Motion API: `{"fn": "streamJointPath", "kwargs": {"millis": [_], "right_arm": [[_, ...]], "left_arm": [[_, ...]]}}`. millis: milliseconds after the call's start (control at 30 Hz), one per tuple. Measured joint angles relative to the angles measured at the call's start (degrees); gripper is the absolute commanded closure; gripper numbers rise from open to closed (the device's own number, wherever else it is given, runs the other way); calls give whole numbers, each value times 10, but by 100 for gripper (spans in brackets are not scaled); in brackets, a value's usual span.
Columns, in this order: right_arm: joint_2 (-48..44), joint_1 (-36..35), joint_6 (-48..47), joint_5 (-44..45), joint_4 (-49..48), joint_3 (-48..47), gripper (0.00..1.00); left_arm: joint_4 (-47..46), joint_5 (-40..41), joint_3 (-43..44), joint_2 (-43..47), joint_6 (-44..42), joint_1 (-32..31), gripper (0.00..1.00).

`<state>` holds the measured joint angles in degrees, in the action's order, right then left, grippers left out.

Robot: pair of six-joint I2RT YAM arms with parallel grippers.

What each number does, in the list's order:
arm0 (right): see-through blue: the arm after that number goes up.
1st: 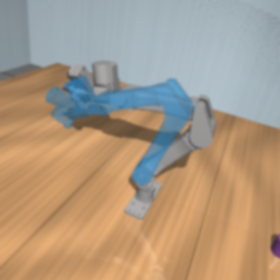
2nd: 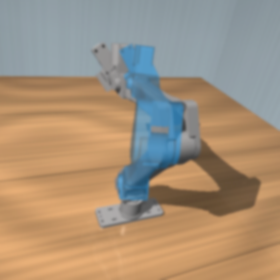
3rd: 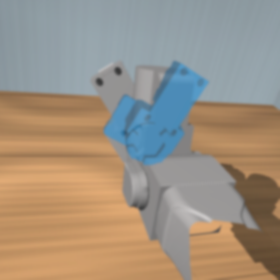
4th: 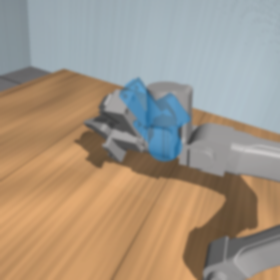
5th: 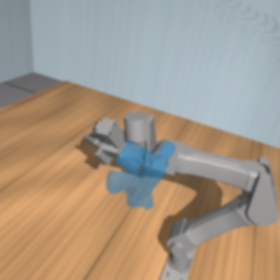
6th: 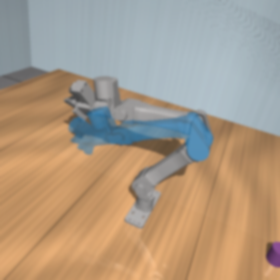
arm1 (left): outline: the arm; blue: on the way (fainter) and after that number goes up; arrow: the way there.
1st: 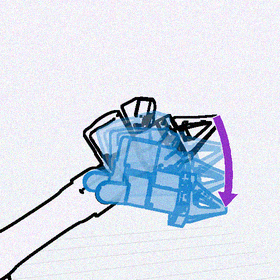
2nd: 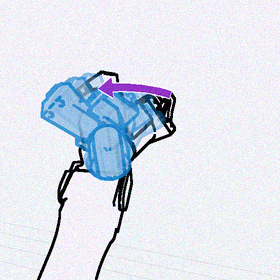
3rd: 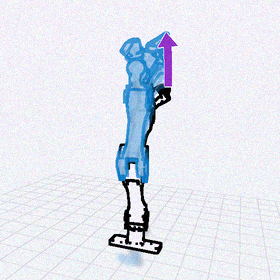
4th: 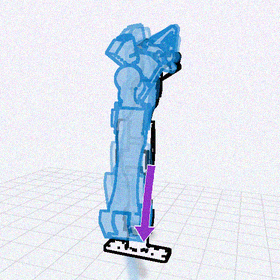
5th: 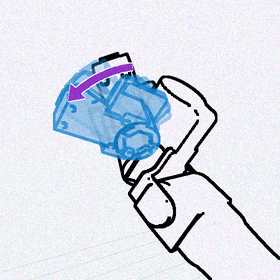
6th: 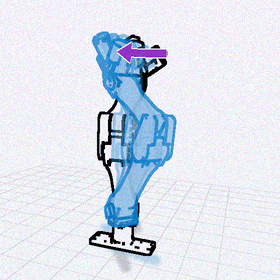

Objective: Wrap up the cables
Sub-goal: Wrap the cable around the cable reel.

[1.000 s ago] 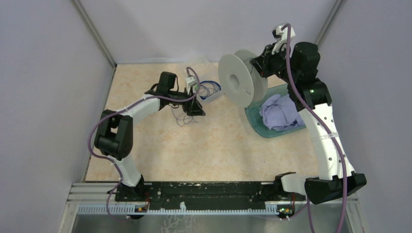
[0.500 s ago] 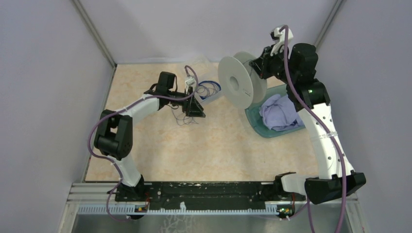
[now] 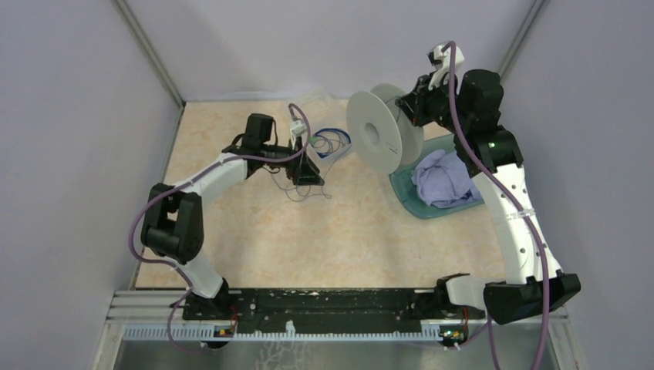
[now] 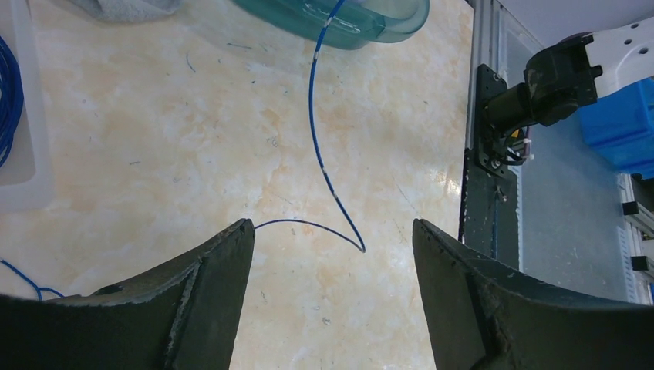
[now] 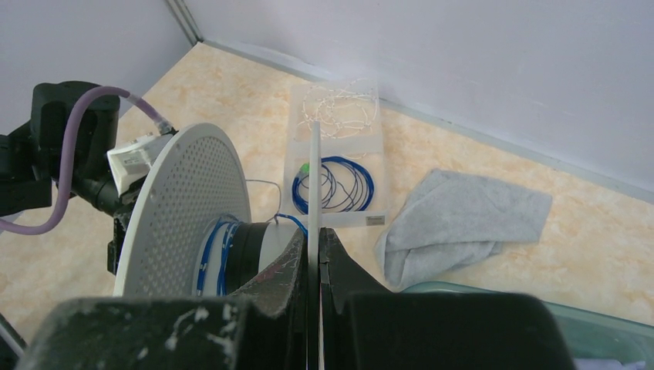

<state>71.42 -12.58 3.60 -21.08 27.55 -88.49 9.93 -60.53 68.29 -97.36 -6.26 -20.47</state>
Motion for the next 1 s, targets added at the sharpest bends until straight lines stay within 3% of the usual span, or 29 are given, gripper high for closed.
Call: {"fn": "streamJointPath", "kwargs": {"millis": [133,300,600,1000], "right_arm": [[0,0,0,0,0,0,100],[0,0,0,6,0,-1,100],[0,0,4,17,2,-4,100],[41,0,50,132,14,-34,100]], "left_arm": [[-16,7,-17,-5,2,-6,23],[-39,7,-28,-18,12,-24,38],[-76,5,-33,-47,33,-53,99],[18,46,20,-75,-93,-147,100]]}}
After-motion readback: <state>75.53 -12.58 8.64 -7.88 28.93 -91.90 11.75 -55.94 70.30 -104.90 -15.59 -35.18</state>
